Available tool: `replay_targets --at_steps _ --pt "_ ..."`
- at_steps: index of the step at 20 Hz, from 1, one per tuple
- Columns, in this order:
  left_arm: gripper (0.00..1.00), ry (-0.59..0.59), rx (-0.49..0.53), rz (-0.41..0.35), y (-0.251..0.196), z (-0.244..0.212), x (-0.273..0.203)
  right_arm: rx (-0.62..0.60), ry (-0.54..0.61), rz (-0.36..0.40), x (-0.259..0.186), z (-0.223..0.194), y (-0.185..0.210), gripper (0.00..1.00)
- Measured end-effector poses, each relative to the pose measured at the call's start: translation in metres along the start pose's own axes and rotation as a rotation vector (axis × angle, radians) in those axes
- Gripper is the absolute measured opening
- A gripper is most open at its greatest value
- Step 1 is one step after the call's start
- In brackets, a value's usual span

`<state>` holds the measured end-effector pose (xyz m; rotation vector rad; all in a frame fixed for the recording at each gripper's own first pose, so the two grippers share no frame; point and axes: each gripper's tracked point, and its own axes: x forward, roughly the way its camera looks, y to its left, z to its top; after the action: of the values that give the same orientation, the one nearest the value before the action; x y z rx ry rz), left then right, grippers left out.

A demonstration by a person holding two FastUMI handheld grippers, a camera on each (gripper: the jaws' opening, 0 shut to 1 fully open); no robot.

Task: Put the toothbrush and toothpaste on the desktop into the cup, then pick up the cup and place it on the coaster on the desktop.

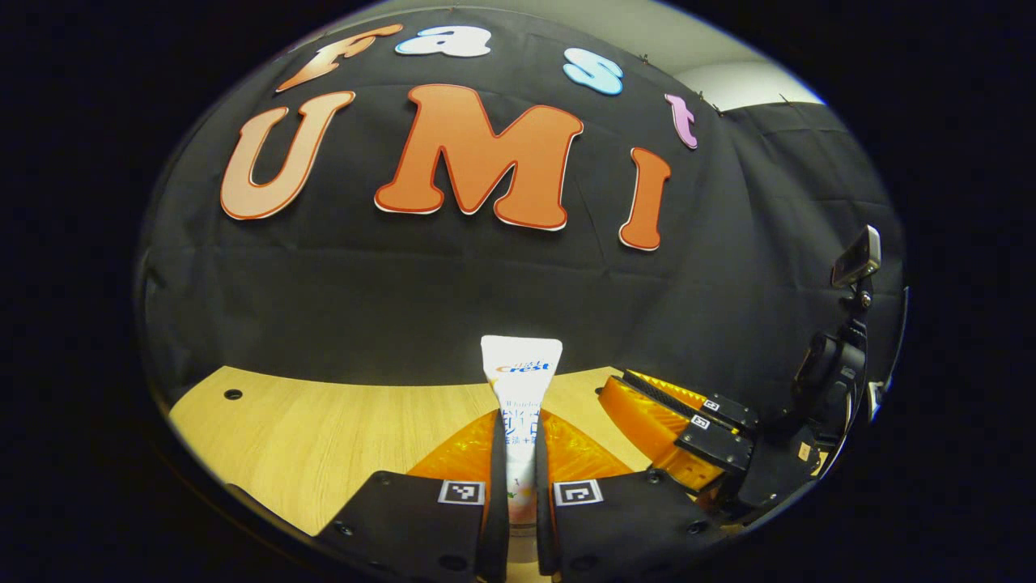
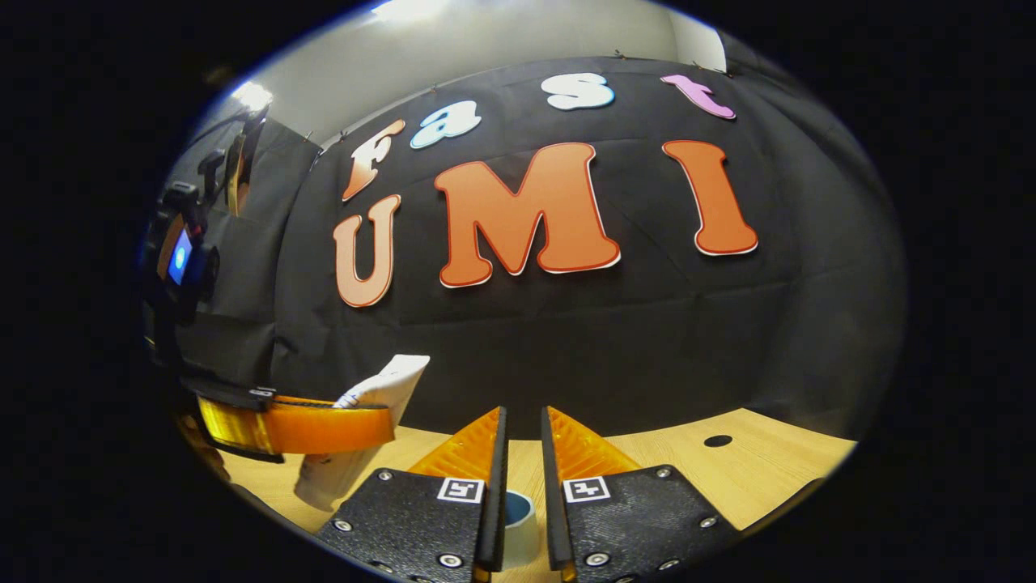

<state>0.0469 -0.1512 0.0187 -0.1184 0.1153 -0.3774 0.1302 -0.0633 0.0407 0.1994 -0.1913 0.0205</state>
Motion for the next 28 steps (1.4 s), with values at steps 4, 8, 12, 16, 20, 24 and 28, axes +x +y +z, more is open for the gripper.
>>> replay_targets --at_steps 4,8,12,16,20,24,28 --pt "0.17 -0.032 -0.033 -0.019 -0.007 -0.002 0.022 0.013 0.002 -0.031 -0.021 0.007 -0.019 0.33" --pt "0.17 -0.070 -0.077 -0.060 -0.014 0.000 0.039 0.024 0.012 -0.067 -0.040 0.009 -0.039 0.47" --pt "0.17 -0.114 -0.098 -0.089 -0.019 0.004 0.052 0.025 0.008 -0.097 -0.054 0.013 -0.054 0.56" --pt "0.17 -0.129 -0.091 -0.101 -0.020 -0.001 0.070 0.019 0.020 -0.102 -0.063 0.012 -0.058 0.59" --pt "0.17 -0.134 -0.111 -0.125 -0.024 -0.010 0.084 0.000 0.028 -0.104 -0.069 0.011 -0.061 0.61" --pt "0.17 -0.114 -0.133 -0.149 -0.029 -0.023 0.092 -0.001 0.038 -0.105 -0.070 0.007 -0.061 0.62" --pt "0.21 -0.057 -0.113 -0.140 -0.026 -0.040 0.095 -0.008 0.054 -0.111 -0.071 0.005 -0.061 0.62"
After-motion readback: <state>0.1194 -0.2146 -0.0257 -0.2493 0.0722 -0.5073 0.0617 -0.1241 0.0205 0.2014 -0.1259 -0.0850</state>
